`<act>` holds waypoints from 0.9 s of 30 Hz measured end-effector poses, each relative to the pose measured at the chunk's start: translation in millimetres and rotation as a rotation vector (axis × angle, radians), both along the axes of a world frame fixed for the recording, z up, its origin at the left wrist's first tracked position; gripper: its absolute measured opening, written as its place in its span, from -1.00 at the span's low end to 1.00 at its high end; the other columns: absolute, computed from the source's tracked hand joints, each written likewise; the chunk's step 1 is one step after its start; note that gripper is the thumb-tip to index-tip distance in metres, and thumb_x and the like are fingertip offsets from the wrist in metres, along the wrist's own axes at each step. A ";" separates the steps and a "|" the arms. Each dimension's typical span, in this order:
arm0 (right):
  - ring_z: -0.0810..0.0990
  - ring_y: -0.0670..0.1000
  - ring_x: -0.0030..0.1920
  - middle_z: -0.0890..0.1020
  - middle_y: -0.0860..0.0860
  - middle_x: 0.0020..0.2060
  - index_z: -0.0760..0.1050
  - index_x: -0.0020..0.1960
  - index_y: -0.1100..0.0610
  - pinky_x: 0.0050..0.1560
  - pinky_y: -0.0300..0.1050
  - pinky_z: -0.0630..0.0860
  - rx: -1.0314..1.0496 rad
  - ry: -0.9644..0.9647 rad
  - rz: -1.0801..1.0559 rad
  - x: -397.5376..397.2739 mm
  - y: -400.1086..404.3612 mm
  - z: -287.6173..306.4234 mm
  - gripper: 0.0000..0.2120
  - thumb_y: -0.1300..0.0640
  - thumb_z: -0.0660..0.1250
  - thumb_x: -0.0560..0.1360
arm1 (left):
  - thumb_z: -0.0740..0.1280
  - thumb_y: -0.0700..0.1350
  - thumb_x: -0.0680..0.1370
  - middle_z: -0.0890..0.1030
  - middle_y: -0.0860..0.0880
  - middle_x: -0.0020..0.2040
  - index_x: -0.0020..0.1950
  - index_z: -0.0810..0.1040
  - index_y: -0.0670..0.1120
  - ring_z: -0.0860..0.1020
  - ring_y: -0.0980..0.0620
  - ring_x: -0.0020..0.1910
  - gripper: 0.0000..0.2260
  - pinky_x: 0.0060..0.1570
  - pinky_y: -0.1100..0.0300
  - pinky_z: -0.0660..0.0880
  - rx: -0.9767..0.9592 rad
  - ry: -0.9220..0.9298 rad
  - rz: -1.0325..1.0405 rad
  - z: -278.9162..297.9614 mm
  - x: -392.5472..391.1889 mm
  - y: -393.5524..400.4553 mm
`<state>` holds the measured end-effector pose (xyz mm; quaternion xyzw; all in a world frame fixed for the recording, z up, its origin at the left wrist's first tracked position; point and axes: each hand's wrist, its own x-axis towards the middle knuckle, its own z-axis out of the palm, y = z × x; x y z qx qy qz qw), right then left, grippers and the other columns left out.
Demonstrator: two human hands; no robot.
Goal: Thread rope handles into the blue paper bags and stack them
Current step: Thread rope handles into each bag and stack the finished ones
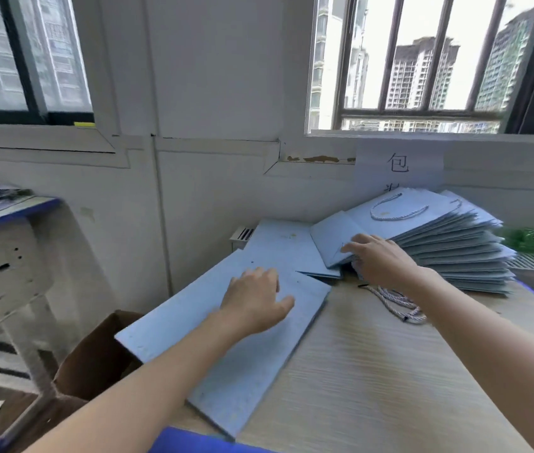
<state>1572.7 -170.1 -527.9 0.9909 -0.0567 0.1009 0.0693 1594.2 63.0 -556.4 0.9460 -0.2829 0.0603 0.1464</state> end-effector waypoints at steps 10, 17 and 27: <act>0.48 0.10 0.12 0.44 0.05 0.07 0.48 0.22 0.08 0.04 -0.10 0.41 0.304 -0.056 -0.119 -45.1 -27.9 -49.0 -0.75 0.09 0.20 0.57 | 0.13 0.31 0.54 -0.05 0.07 0.57 0.57 0.01 0.04 -0.11 0.11 0.53 -0.31 0.45 0.19 -0.14 0.180 0.202 -0.342 -29.0 -39.8 -21.2; 0.52 0.04 -0.02 0.53 0.03 -0.09 0.60 0.04 0.12 -0.06 -0.21 0.39 0.471 -0.118 -0.017 -51.1 -30.3 -54.1 -0.80 0.29 0.27 0.49 | 0.44 0.04 0.47 0.22 0.23 0.49 0.41 0.36 0.16 0.13 0.31 0.45 -0.47 0.43 0.31 0.02 0.166 0.511 -0.611 0.8 -11.2 -31.2; 0.44 -0.01 -0.07 0.46 -0.08 -0.17 0.52 0.14 0.04 -0.08 -0.14 0.37 0.418 -0.045 0.109 -52.5 -17.3 -52.9 -0.78 0.03 0.26 0.53 | 0.07 0.38 0.39 0.39 0.06 0.00 0.04 0.44 0.02 0.31 0.08 0.06 -0.49 0.13 0.14 0.32 -0.062 -0.086 -0.297 -38.1 -11.7 -73.2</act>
